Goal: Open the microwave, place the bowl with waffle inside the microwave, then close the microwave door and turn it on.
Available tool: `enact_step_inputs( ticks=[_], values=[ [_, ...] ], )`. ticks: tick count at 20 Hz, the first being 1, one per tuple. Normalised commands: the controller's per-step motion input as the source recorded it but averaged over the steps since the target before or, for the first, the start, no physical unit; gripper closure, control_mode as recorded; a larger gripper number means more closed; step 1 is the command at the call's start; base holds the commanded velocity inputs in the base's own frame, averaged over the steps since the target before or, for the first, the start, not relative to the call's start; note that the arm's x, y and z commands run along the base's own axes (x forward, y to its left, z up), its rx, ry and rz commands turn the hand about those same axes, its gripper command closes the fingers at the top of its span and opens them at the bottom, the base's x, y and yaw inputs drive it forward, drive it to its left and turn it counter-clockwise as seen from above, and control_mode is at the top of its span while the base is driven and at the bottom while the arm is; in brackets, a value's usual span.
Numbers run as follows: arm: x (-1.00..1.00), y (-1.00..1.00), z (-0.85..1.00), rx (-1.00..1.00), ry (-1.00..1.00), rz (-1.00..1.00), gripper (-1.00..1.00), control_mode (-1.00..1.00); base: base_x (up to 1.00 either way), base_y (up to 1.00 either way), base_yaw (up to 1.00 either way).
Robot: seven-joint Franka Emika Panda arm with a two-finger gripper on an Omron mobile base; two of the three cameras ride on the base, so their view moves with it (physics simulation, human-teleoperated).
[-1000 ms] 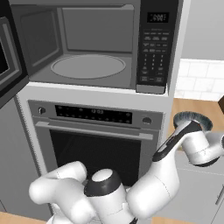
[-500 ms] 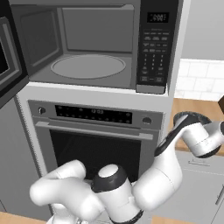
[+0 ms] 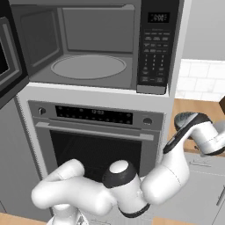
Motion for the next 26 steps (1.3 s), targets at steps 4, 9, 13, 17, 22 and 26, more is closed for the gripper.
enact_step_inputs(
  ticks=[4,9,13,17,22,26],
  values=[
    [0.15,-0.23,-0.05,0.12,0.03,-0.09,-1.0,-1.0,0.0,0.0,0.0],
    [0.04,-0.05,-0.23,0.0,-0.03,-0.08,-1.0,-1.0,0.0,0.0,0.0],
    [0.15,0.0,-0.31,-0.03,-0.13,-0.05,-1.0,-1.0,0.0,0.0,0.0],
    [0.07,0.0,-0.21,0.0,-0.12,0.0,-1.0,-1.0,0.0,0.0,0.0],
    [0.2,0.01,-0.02,0.0,-0.08,0.0,-1.0,-1.0,0.0,0.0,0.0],
    [0.33,0.09,0.0,-0.06,-0.06,-0.01,-1.0,-1.0,0.0,0.0,0.0]
  ],
)
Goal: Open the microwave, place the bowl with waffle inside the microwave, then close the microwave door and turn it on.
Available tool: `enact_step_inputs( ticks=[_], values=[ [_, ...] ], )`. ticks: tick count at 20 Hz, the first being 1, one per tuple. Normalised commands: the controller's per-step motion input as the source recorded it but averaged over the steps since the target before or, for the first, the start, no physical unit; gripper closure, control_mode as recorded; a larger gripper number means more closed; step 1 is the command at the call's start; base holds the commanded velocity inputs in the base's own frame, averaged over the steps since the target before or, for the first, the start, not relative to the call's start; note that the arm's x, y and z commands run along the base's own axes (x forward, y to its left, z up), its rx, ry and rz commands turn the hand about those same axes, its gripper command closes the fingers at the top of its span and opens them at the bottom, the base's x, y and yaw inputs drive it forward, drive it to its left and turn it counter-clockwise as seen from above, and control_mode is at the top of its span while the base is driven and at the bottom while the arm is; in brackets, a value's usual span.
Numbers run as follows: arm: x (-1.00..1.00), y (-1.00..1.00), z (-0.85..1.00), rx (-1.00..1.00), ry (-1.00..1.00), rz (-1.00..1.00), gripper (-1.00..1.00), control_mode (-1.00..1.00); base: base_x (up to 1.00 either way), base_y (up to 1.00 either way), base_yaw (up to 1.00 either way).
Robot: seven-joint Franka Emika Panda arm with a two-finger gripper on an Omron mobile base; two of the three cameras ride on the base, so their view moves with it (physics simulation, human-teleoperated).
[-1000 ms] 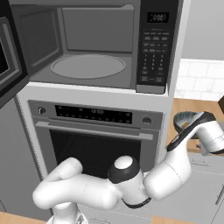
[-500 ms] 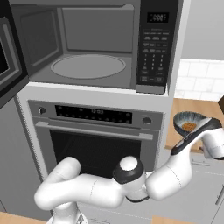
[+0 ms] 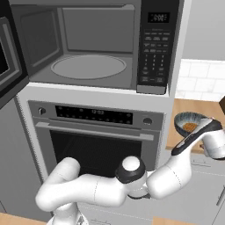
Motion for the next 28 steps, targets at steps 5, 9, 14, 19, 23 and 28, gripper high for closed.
enact_step_inputs(
  ticks=[5,9,14,19,23,28],
  values=[
    [0.26,0.0,-0.2,-0.12,-0.08,-0.13,-1.0,-1.0,0.0,0.0,0.0],
    [0.33,0.0,-0.32,-0.14,-0.07,-0.15,-1.0,-1.0,0.0,0.0,0.0],
    [0.45,0.02,-0.21,-0.13,0.0,-0.02,-1.0,-1.0,0.0,0.0,0.0],
    [0.37,0.0,-0.17,-0.06,0.02,0.0,-1.0,-1.0,0.0,0.0,0.0],
    [0.24,0.0,-0.32,-0.01,0.08,0.0,-1.0,-1.0,0.0,0.0,0.0],
    [0.14,0.0,-0.29,0.0,0.04,0.0,1.0,-1.0,0.0,0.0,0.0]
  ],
)
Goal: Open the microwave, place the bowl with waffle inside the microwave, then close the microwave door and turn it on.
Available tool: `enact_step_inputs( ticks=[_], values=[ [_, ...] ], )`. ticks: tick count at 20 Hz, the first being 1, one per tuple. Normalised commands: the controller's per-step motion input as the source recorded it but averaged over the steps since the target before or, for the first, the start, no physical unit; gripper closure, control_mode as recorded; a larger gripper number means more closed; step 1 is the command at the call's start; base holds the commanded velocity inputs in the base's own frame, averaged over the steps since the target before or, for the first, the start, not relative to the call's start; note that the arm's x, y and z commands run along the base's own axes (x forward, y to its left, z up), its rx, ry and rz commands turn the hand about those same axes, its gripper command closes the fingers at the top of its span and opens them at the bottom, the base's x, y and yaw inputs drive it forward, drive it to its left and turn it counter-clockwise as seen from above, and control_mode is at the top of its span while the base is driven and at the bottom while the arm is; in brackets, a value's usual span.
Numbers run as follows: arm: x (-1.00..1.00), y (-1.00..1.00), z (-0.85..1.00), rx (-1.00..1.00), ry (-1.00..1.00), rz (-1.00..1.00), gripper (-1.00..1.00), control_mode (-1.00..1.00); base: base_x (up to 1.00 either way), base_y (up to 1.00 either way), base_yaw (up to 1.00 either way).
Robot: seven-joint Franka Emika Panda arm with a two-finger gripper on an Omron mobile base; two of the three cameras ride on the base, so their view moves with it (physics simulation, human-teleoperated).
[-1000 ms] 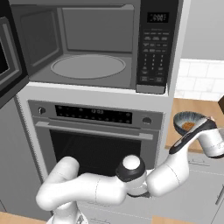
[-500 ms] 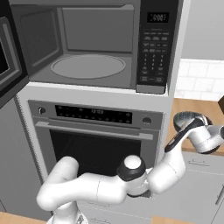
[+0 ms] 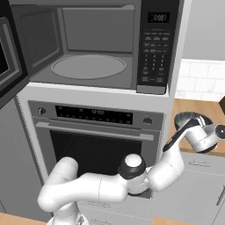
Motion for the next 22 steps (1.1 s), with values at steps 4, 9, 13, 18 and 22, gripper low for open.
enact_step_inputs(
  ticks=[4,9,13,18,22],
  values=[
    [0.01,-0.03,-0.25,0.01,0.0,0.0,1.0,-1.0,0.0,0.0,0.0],
    [0.0,-0.2,-0.12,0.03,0.0,0.0,1.0,-1.0,0.0,0.0,0.0],
    [-0.09,-0.22,0.0,0.01,0.0,0.0,1.0,-1.0,0.0,0.0,0.0],
    [-0.61,-0.48,0.0,0.0,-0.01,0.0,1.0,-1.0,0.0,0.0,0.0],
    [-1.0,-0.43,0.05,0.0,-0.12,0.07,1.0,-1.0,0.0,0.0,0.0]
  ],
)
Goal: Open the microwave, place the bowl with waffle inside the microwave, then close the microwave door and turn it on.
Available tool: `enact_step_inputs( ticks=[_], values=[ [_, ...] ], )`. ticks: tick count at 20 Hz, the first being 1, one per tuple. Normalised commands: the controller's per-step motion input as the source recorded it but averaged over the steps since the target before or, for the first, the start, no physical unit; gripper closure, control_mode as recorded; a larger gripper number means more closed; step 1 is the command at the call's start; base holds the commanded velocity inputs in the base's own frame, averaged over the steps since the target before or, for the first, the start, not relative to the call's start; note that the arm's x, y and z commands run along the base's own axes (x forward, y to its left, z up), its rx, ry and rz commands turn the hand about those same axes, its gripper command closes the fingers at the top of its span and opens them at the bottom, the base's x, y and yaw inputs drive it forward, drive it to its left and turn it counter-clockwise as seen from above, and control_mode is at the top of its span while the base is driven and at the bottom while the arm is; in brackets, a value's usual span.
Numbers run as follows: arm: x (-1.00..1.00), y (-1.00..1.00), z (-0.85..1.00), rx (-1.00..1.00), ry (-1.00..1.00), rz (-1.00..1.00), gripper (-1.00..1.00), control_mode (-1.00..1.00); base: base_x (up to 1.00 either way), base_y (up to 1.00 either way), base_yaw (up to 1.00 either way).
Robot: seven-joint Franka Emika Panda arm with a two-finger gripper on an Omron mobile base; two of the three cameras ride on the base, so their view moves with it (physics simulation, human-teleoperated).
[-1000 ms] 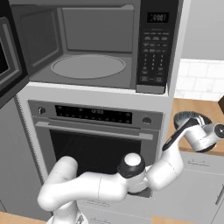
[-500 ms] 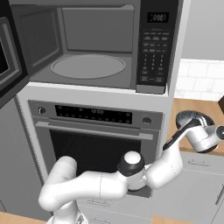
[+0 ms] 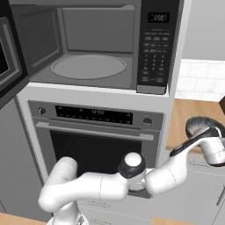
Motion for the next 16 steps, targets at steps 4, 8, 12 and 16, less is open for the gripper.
enact_step_inputs(
  ticks=[4,8,12,16],
  values=[
    [-1.0,-0.06,0.42,0.0,-0.27,0.11,1.0,-1.0,0.0,0.0,0.0],
    [-0.95,0.0,0.46,0.0,-0.27,0.1,1.0,-1.0,0.0,0.0,0.0],
    [-1.0,0.05,0.13,0.0,-0.15,0.05,1.0,-1.0,0.0,0.0,0.0],
    [-1.0,0.25,0.26,-0.01,-0.13,0.03,1.0,-1.0,0.0,0.0,0.0]
  ],
)
